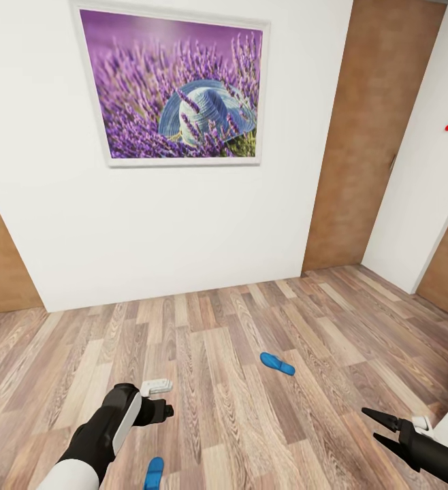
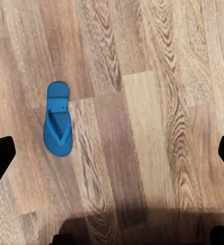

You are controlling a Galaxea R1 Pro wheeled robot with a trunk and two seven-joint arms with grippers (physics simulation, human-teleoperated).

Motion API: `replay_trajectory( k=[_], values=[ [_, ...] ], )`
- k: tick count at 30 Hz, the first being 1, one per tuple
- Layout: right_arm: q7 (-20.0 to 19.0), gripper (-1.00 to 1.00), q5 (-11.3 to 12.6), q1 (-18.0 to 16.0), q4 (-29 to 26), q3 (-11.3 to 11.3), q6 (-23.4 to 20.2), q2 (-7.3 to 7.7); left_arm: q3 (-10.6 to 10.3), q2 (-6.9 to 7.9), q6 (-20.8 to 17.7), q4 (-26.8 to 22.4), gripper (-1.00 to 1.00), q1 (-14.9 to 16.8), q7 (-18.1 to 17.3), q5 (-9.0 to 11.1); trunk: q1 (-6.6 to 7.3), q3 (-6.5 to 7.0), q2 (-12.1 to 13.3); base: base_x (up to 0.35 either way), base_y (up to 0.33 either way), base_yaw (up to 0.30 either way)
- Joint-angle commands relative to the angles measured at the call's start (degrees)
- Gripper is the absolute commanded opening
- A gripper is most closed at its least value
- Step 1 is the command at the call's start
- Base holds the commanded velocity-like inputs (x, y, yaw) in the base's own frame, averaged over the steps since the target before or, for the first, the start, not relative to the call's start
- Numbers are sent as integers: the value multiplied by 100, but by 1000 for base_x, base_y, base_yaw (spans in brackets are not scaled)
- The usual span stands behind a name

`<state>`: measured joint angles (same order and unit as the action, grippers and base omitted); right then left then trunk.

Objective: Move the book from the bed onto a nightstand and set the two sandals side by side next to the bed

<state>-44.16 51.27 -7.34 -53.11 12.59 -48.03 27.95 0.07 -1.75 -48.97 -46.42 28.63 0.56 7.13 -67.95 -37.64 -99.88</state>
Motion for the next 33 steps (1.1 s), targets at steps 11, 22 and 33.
replay_trajectory(
  k=[11, 22, 33],
  values=[
    [-37, 100, 15, -4, 1, 7, -31, 0, -7, -9, -7, 0, 100, 3, 6, 27, -242, -204, -445, 0, 0, 0],
    [-979, 100, 55, -4, -13, -10, -31, 22, -15, -18, 122, 6, 100, 3, 6, 25, -374, -311, -686, 0, 0, 0],
    [-1558, 100, 42, -4, -13, -11, -35, 34, -11, -18, 125, 10, 100, 3, 6, 25, -395, -329, -726, 0, 0, 0]
  ],
)
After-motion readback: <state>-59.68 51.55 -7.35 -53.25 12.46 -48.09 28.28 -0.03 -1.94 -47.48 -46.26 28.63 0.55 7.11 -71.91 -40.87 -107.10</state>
